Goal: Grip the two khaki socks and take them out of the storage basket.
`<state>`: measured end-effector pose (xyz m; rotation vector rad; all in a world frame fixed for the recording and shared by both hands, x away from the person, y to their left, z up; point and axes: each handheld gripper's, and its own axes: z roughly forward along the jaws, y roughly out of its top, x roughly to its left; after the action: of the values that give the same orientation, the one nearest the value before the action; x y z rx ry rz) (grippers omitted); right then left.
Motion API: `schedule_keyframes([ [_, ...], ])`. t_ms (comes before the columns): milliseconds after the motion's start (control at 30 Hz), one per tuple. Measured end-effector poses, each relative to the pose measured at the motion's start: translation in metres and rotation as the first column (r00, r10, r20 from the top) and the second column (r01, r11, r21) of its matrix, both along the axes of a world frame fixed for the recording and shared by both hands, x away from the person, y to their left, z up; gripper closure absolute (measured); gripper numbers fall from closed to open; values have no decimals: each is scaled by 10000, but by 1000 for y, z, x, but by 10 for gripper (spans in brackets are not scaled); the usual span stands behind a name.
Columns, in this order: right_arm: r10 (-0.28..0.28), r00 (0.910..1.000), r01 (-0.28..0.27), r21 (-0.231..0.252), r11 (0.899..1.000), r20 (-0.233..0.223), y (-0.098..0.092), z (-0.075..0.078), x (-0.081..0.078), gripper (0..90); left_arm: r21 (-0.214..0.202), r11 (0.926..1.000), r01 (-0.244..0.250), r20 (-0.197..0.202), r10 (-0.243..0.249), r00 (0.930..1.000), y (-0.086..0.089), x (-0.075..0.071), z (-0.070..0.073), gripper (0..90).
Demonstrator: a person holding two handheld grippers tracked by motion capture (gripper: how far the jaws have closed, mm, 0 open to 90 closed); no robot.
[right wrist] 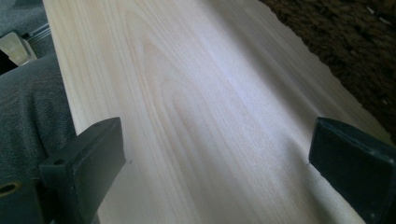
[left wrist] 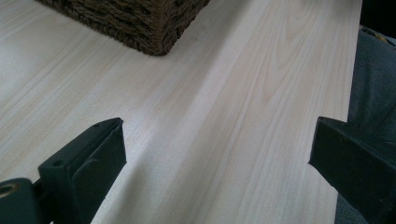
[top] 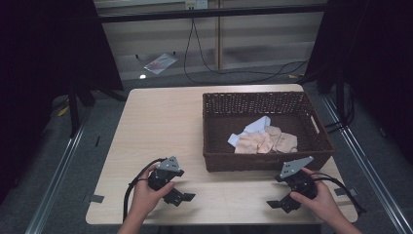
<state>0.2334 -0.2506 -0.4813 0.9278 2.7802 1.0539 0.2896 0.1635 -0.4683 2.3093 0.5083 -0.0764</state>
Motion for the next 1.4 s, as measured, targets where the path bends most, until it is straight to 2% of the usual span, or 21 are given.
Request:
schedule_keyframes([
  [233, 260, 9996, -260, 2, 9997, -107, 2, 6, 2, 34, -169, 9998, -73, -69, 71, 10000, 0, 0, 0, 33],
  [433, 613, 9977, -630, -654, 9959, -280, 3, 11, 4, 33, -68, 10000, 27, -103, -28, 9999, 0, 1, -1, 33],
  [467, 876, 9956, -906, -1090, 9899, -321, 6, 14, 4, 33, -85, 10000, 12, -120, -13, 9999, 0, 1, -1, 33],
  [500, 876, 9956, -906, -1090, 9899, -321, 6, 14, 4, 33, -94, 10000, 5, -132, -6, 9999, 0, 1, -1, 33],
  [533, 1131, 9928, -1176, -1463, 9822, -382, 8, 17, 5, 34, -76, 10000, 18, -128, -19, 9999, 0, 1, -1, 33],
  [733, 1414, 9875, -1521, -1868, 9706, -694, 15, 24, 7, 36, -63, 10000, -19, -110, 19, 9999, 1, 1, 0, 33],
  [833, 1570, 9849, -1686, -1997, 9653, -725, 16, 27, 8, 38, -52, 10000, -29, -140, 28, 9999, 1, 1, 0, 33],
  [867, 1524, 9853, -1648, -1935, 9672, -776, 16, 28, 9, 40, -42, 10000, -27, -147, 27, 9999, 1, 1, 0, 33],
  [933, 1613, 9831, -1765, -2121, 9612, -871, 16, 34, 10, 39, -68, 10000, -24, -154, 23, 9999, 1, 1, 0, 33],
  [1000, 1595, 9826, -1765, -2119, 9612, -950, 15, 37, 11, 40, -66, 10000, -19, -171, 18, 9999, 1, 1, 0, 33],
  [1100, 1597, 9803, -1810, -2061, 9616, -1159, 14, 46, 13, 40, -78, 10000, -26, -184, 24, 9998, 0, 1, -1, 33],
  [1133, 1699, 9791, -1894, -1977, 9618, -1116, 14, 53, 14, 40, -56, 10000, -22, -185, 21, 9998, 1, 1, 0, 33],
  [1200, 1754, 9783, -1942, -1926, 9619, -1105, 14, 57, 15, 40, -53, 10000, -20, -184, 19, 9998, 0, 1, -1, 33],
  [1300, 1860, 9751, -2065, -1884, 9601, -1209, 15, 72, 17, 41, -236, 9997, -23, -298, 16, 9996, -1, 1, -2, 33],
  [1400, 1888, 9738, -2104, -1872, 9595, -1264, 16, 79, 19, 41, -98, 10000, 18, -253, -21, 9997, 0, 1, -1, 33],
])
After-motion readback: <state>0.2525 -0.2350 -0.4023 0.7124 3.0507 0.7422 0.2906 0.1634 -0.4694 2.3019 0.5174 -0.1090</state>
